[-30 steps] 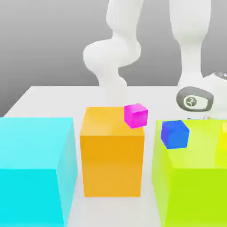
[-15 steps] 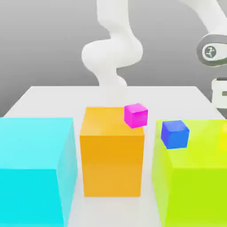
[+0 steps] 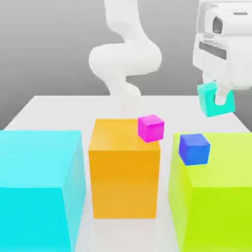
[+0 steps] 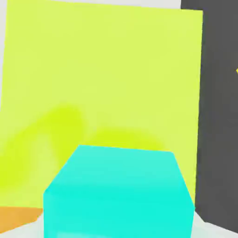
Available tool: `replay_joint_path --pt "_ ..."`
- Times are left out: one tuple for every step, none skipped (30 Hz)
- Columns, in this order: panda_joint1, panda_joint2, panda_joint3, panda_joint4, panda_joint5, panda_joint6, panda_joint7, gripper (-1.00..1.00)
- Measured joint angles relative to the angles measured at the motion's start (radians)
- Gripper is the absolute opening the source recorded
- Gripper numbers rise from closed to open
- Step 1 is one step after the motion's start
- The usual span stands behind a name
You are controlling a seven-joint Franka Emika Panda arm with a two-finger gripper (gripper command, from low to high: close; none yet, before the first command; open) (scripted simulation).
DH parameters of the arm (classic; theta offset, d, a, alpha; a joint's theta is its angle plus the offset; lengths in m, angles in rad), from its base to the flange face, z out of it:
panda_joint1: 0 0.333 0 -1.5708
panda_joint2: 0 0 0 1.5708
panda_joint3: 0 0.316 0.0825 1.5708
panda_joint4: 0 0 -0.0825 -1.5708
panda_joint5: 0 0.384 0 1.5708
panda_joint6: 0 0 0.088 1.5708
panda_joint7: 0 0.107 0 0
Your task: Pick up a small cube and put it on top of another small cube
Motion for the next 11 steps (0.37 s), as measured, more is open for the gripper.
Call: replay_joint_path --pt "0.0 0.014 -0.001 -0.024 -0.001 0.035 -0.001 -1.0" --pt "-0.002 0.03 -0.001 -0.05 -0.002 0.075 0.0 -1.0" --pt "-0.003 0.038 0.0 -0.063 -0.002 0.096 -0.001 1.0" --pt "-0.003 0.038 0.0 -0.063 -0.002 0.096 -0.001 1.0" --pt "-0.003 0.038 0.0 -0.063 -0.002 0.096 -0.001 1.0" --pt "-0.003 0.038 0.0 -0.063 -0.002 0.096 -0.001 1.0" --pt "-0.003 0.038 0.0 -0.063 -0.002 0.096 -0.001 1.0" --pt "-0.003 0.038 0.0 -0.063 -0.002 0.096 -0.001 1.0" --pt "-0.003 0.041 0.0 -0.07 -0.004 0.107 0.0 1.0" --pt "-0.003 0.035 0.0 -0.06 -0.004 0.092 0.0 1.0" --pt "-0.003 0.024 -0.001 -0.041 -0.004 0.062 0.0 1.0"
